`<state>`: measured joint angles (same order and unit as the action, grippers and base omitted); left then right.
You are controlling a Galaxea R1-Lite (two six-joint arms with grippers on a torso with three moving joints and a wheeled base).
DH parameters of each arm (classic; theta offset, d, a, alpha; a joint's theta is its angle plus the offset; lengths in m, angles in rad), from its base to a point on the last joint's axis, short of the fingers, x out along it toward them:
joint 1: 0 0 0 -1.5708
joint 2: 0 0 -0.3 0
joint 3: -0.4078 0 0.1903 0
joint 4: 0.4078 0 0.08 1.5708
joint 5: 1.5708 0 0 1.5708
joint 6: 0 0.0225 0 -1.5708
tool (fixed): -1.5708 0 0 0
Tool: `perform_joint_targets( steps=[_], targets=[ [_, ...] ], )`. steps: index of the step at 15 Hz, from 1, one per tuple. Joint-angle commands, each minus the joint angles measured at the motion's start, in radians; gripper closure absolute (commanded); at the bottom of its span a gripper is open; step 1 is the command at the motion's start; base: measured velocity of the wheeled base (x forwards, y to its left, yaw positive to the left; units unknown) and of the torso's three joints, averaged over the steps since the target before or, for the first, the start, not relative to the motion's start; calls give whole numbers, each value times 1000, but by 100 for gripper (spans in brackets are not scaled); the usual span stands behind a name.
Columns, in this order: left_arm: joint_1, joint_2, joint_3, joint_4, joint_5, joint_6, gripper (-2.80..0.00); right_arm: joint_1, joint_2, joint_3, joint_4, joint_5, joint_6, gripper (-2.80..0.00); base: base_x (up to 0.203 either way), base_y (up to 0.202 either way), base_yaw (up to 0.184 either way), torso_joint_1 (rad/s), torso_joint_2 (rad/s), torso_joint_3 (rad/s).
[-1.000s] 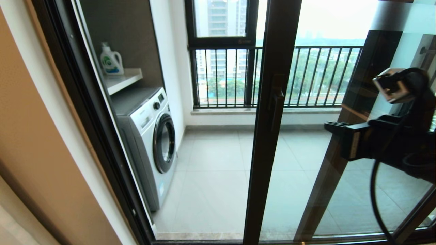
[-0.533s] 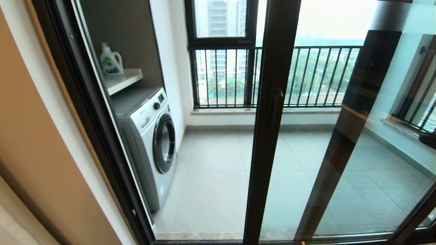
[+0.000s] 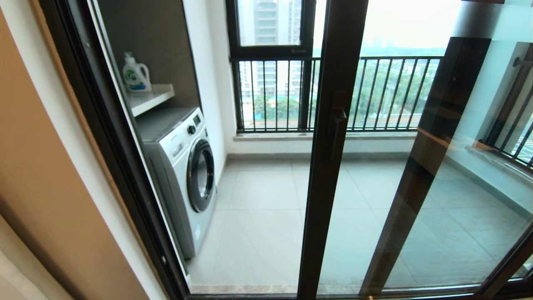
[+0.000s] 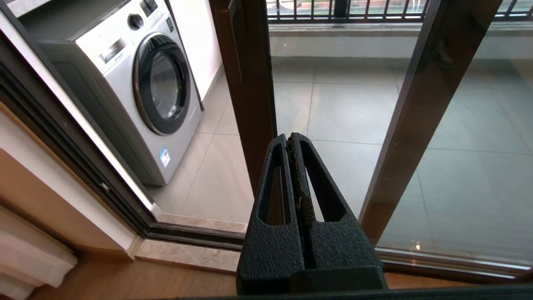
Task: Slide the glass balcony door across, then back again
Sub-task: Open the slid door
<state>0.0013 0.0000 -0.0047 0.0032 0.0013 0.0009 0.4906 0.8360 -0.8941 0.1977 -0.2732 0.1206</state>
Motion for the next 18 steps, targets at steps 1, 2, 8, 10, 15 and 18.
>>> perform_joint_targets(
  steps=[1, 2, 8, 10, 15, 18],
  targets=[
    [0, 2, 0, 0, 0, 0, 0, 1, 3, -5, 0, -1, 1, 0, 0, 0, 0, 0, 0, 0],
    [0, 2, 0, 0, 0, -1, 0, 1, 5, -2, 0, 0, 3, 0, 0, 0, 0, 0, 0, 0],
    [0, 2, 0, 0, 0, -1, 0, 2, 12, -25, 0, 2, 4, 0, 0, 0, 0, 0, 0, 0],
    [0, 2, 0, 0, 0, -1, 0, 2, 10, -12, 0, 0, 10, 0, 0, 0, 0, 0, 0, 0],
    [0, 2, 0, 0, 0, -1, 0, 2, 23, -17, -1, 2, 14, 0, 0, 0, 0, 0, 0, 0],
    [0, 2, 0, 0, 0, 1, 0, 2, 4, -13, 0, 1, 19, 0, 0, 0, 0, 0, 0, 0]
  ],
)
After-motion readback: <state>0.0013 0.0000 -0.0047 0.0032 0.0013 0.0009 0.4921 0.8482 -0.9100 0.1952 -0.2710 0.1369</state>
